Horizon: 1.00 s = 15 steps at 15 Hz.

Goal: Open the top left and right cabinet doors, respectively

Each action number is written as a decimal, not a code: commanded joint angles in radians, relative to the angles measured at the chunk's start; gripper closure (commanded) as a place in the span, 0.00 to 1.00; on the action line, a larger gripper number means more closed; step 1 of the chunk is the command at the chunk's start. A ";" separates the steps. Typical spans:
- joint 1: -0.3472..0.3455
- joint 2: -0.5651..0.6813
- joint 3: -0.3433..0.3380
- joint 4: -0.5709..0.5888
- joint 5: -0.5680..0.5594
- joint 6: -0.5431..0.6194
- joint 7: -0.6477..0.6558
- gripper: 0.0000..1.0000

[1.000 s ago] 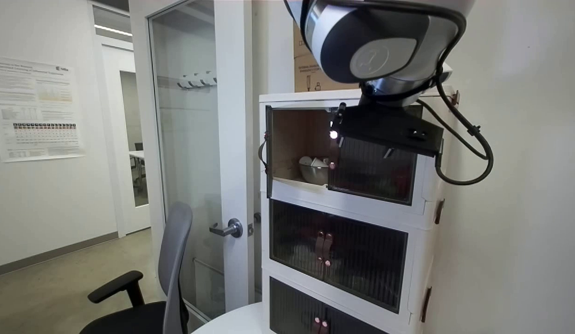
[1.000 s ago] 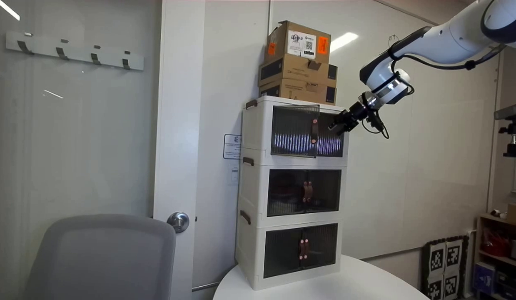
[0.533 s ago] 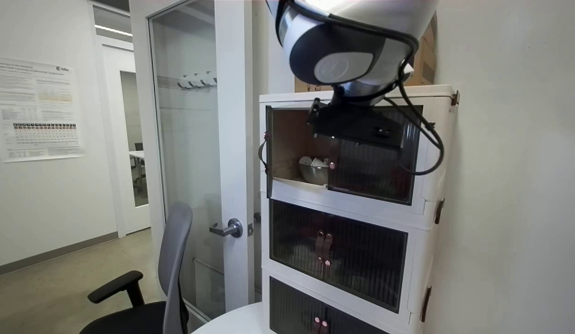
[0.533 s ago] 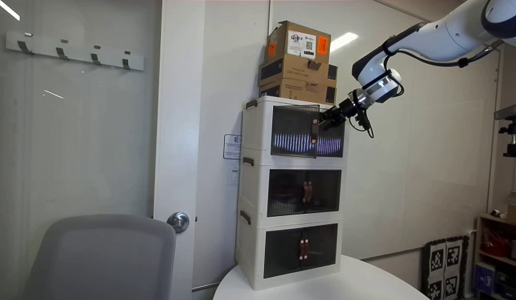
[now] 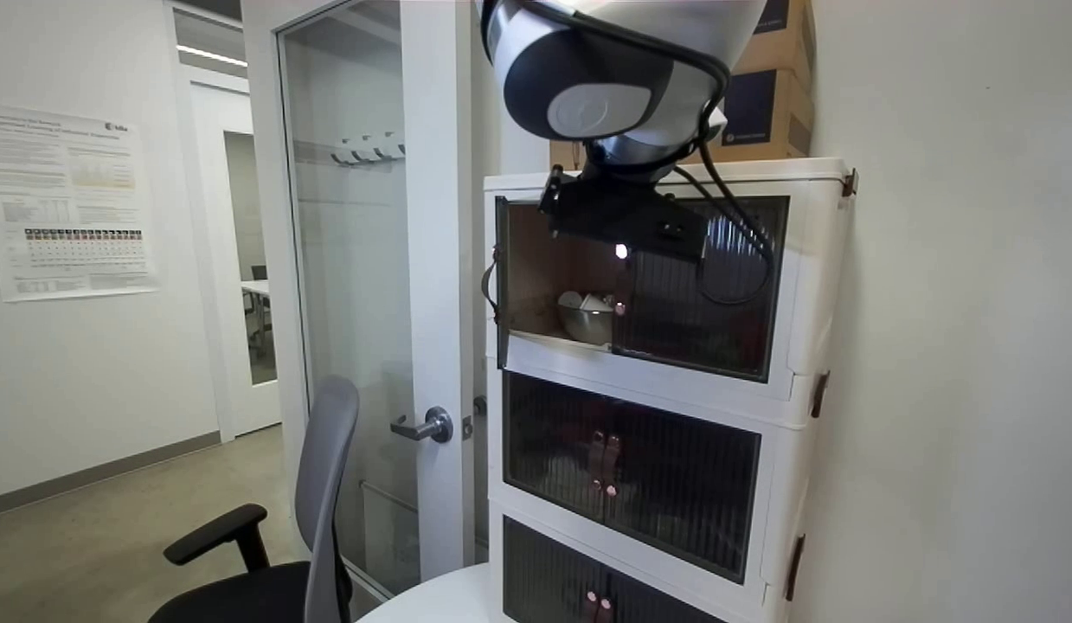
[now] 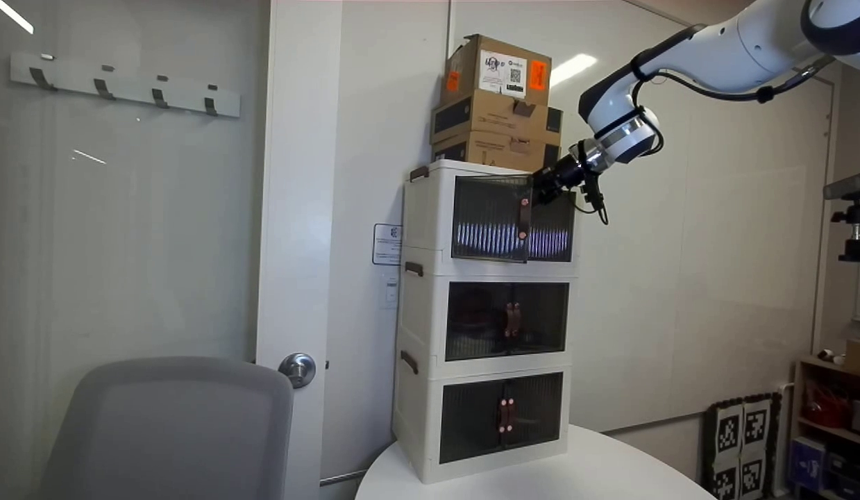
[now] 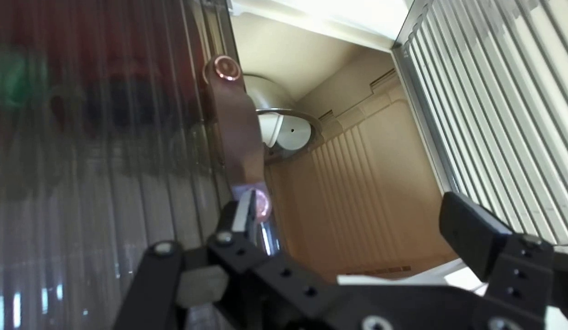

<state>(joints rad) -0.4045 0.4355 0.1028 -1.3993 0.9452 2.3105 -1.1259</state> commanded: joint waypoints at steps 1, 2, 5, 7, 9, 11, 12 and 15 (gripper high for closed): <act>0.022 -0.009 -0.053 0.000 0.037 -0.009 -0.014 0.00; 0.022 -0.008 -0.063 -0.002 0.034 -0.009 -0.014 0.00; 0.026 -0.003 -0.096 -0.006 0.014 0.008 -0.005 0.00; 0.032 0.000 -0.110 -0.008 0.000 0.000 0.005 0.00; 0.044 0.002 -0.113 -0.017 -0.012 -0.008 0.013 0.00; 0.063 0.002 -0.110 -0.027 -0.023 -0.001 0.011 0.00; 0.073 0.004 -0.107 -0.029 -0.027 0.003 0.009 0.00; 0.106 0.016 -0.103 -0.023 -0.040 0.033 0.004 0.00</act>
<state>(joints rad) -0.3341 0.4466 0.0105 -1.4245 0.9271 2.3169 -1.1252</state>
